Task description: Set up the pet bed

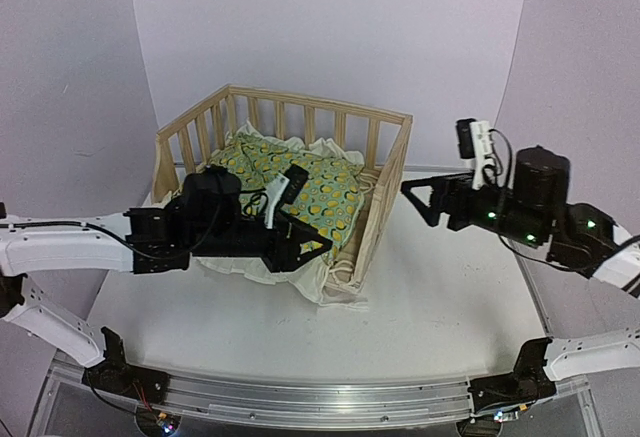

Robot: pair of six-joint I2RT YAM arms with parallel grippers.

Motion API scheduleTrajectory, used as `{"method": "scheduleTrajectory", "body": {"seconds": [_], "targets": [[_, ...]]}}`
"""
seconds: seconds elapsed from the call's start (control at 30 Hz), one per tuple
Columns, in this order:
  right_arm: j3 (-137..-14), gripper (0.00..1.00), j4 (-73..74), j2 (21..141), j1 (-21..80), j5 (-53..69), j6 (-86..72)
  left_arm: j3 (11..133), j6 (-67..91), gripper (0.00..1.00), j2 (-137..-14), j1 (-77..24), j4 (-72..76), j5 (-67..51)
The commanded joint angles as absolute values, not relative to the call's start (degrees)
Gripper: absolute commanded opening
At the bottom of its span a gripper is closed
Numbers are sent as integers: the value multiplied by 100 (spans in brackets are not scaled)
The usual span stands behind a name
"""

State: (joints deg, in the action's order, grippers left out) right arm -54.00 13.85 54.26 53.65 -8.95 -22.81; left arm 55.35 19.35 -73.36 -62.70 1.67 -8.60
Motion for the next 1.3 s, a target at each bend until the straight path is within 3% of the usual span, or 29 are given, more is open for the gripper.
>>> {"method": "scheduleTrajectory", "body": {"seconds": [0.0, 0.1, 0.27, 0.4, 0.7, 0.77, 0.87, 0.97, 1.13, 1.27], "targets": [[-5187, 88, 1937, 4658, 5302, -1679, -1401, 6055, 244, 43, -8154, -6355, 547, -1087], [-5000, 90, 2024, 4376, 5286, -1755, -1303, 6121, -996, 37, -8514, -6398, 535, -1313], [-4704, 90, 2050, 4184, 5290, -1479, -1353, 6829, -2564, 42, -9290, -6383, -28, -1631], [-4654, 89, 2163, 4128, 5283, -1452, -1404, 7628, -3054, 30, -10056, -6245, -902, -1769], [-4514, 89, 2304, 3814, 5283, -1427, -1463, 7631, -3355, 31, -10167, -5704, -1088, -2601], [-4509, 89, 2343, 3810, 5288, -1427, -1488, 7404, -3134, 33, -9978, -5589, -920, -2670], [-4500, 89, 2368, 3819, 5283, -1417, -1526, 6649, -2882, 43, -9479, -5550, -267, -2586], [-4489, 89, 2366, 3898, 5286, -1359, -1517, 6251, -2471, 45, -9160, -5592, -32, -2426], [-4547, 91, 2366, 4330, 5284, -1054, -1361, 5185, -2266, 54, -8461, -6446, 728, -1327], [-4476, 92, 2360, 4476, 5286, -1001, -1326, 4906, -2981, 59, -8424, -6779, 747, -770]]}}
